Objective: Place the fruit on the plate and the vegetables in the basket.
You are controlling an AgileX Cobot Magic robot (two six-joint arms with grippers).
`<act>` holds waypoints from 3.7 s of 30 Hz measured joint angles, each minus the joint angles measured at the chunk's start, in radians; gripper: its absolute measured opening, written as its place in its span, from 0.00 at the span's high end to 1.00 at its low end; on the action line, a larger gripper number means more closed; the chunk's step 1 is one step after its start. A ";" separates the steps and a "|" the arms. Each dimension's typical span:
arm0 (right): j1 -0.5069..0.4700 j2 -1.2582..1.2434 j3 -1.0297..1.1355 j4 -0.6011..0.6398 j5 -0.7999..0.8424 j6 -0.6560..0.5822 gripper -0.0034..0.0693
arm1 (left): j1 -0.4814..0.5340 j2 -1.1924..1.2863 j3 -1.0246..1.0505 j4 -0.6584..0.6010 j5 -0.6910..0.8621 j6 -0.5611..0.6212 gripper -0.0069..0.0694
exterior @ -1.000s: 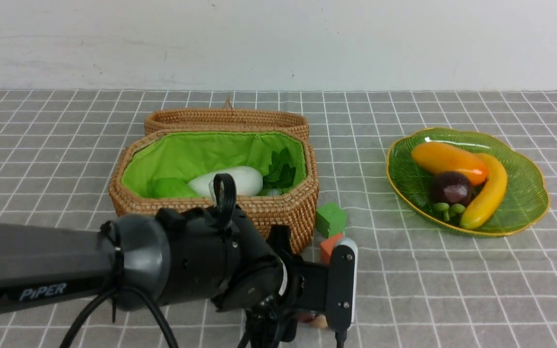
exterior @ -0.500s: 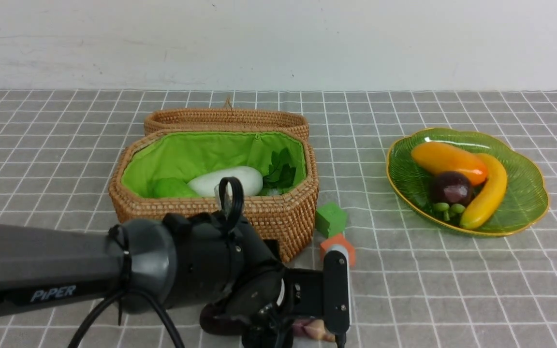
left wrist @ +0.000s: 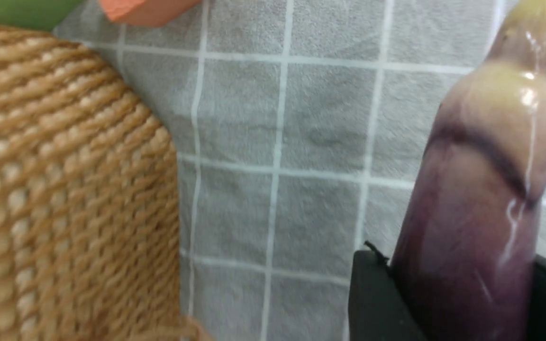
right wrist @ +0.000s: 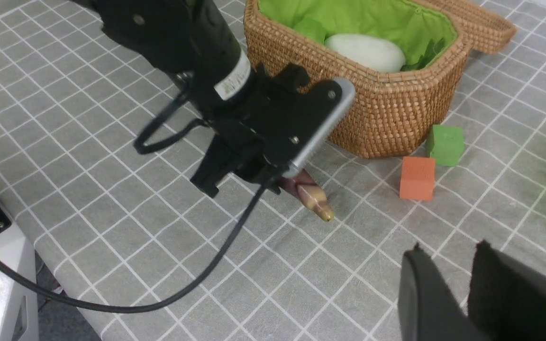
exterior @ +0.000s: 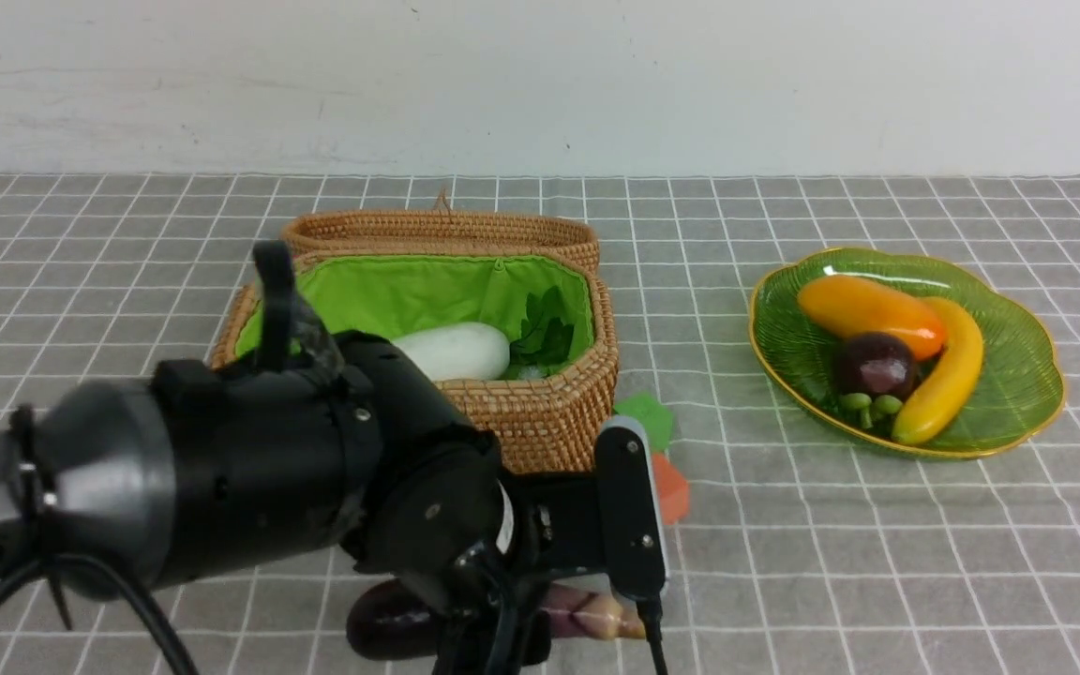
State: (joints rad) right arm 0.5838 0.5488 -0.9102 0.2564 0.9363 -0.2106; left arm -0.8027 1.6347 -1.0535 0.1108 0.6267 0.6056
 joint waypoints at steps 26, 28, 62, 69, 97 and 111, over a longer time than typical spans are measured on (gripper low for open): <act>0.000 0.000 0.000 0.010 0.000 0.000 0.71 | 0.049 -0.266 -0.164 -0.097 0.099 0.020 0.48; 0.000 0.000 0.000 0.015 0.000 0.000 0.71 | 0.106 -0.266 -0.204 -0.111 0.067 0.020 0.48; 0.003 -0.002 0.002 -0.176 0.054 0.183 0.71 | 0.374 -0.103 -0.233 -0.162 -0.204 -0.512 0.21; 0.003 -0.134 0.123 -0.392 -0.007 0.426 0.97 | 0.391 -0.351 -0.233 -0.161 0.242 -0.582 0.86; 0.003 -0.418 0.497 -0.848 -0.194 1.048 0.96 | 0.397 -1.086 0.132 -0.111 0.491 -1.073 0.93; 0.003 -0.418 0.497 -0.848 -0.194 1.050 0.95 | 0.421 -1.265 0.267 -0.018 0.285 -1.054 0.93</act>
State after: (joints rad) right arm 0.5868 0.1306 -0.4134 -0.5919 0.7419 0.8397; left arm -0.3817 0.3699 -0.7862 0.0928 0.9118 -0.4481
